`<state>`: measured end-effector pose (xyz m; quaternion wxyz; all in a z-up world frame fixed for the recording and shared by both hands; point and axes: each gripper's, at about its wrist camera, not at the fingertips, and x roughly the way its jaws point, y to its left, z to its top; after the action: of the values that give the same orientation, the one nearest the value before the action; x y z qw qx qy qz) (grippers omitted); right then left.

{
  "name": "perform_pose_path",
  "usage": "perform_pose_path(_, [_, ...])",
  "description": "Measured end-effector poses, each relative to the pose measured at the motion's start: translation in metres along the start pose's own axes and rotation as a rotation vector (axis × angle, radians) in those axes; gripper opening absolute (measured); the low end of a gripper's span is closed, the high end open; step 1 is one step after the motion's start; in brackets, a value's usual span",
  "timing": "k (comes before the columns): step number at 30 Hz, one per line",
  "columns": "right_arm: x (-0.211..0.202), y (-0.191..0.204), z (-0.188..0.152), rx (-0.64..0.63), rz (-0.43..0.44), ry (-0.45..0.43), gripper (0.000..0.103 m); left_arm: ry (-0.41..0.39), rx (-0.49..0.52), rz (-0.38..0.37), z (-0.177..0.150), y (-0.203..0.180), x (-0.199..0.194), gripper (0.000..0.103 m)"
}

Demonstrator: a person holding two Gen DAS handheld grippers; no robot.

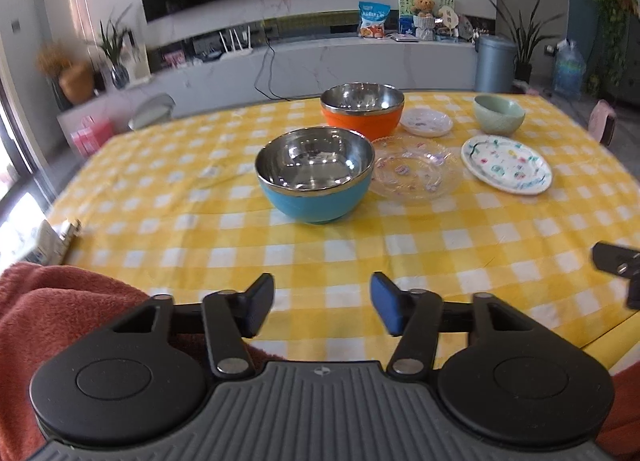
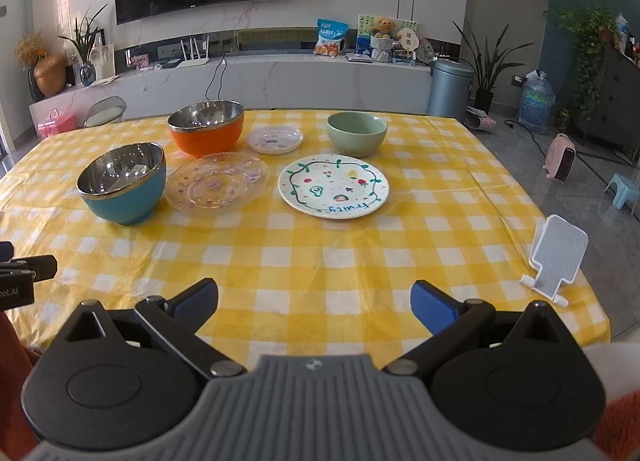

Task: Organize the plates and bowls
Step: 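Reach the left tool to the blue steel bowl and grip its rim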

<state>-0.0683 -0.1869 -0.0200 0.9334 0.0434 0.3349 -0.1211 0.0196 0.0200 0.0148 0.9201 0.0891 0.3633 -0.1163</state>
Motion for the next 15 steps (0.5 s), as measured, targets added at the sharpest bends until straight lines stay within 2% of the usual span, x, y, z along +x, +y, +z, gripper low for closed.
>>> perform_pose_path(3, [0.002,0.005,0.01,0.003,0.021,0.015,0.1,0.028,-0.046,-0.038,0.01,0.009,0.002,0.064])
perform_pose_path(5, [0.006,0.009,0.018,0.032,0.062,0.033,0.1,0.049,-0.058,-0.067,0.019,0.014,0.003,0.055])
perform_pose_path(7, [0.011,0.012,0.027,0.064,0.082,0.05,0.1,0.047,-0.061,-0.106,0.029,0.02,0.002,0.051])
perform_pose_path(15, [0.03,0.038,0.06,0.087,0.119,0.029,0.1,-0.065,-0.015,-0.114,0.079,0.045,0.013,0.051])
